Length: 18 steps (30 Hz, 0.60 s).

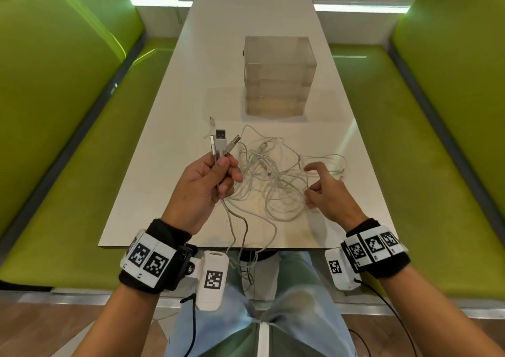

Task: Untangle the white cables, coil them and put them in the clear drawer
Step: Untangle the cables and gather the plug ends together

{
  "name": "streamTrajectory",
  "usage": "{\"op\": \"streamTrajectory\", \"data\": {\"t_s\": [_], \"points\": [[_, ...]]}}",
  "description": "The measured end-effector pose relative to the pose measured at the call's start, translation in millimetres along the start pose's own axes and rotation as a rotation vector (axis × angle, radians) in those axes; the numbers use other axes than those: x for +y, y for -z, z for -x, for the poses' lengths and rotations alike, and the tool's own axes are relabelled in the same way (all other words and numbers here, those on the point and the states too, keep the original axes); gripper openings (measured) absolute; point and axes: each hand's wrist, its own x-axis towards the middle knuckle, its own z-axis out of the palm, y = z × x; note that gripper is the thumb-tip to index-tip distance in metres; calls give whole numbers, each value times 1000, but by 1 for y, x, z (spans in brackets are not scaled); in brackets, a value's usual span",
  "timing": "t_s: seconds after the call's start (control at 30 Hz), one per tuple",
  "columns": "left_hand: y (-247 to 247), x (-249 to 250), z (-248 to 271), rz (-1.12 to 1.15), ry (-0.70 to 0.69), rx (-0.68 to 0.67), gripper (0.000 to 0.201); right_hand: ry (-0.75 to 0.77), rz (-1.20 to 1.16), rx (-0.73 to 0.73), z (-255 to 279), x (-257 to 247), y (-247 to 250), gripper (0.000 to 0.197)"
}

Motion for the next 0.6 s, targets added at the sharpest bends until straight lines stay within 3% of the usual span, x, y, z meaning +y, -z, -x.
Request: {"op": "streamTrajectory", "data": {"t_s": [0.2,0.37,0.47,0.6], "points": [[0,-2,2,0,-3,-14,17,-13,24,3,-4,-3,-7,28],[-1,-3,3,3,2,-8,15,-51,-17,17,-4,-4,-6,50],[1,-5,2,6,-1,-8,13,-65,35,-26,-5,-3,-7,18],[2,-6,3,-16,-3,-13,15,-22,31,-28,-7,2,-9,13]]}}
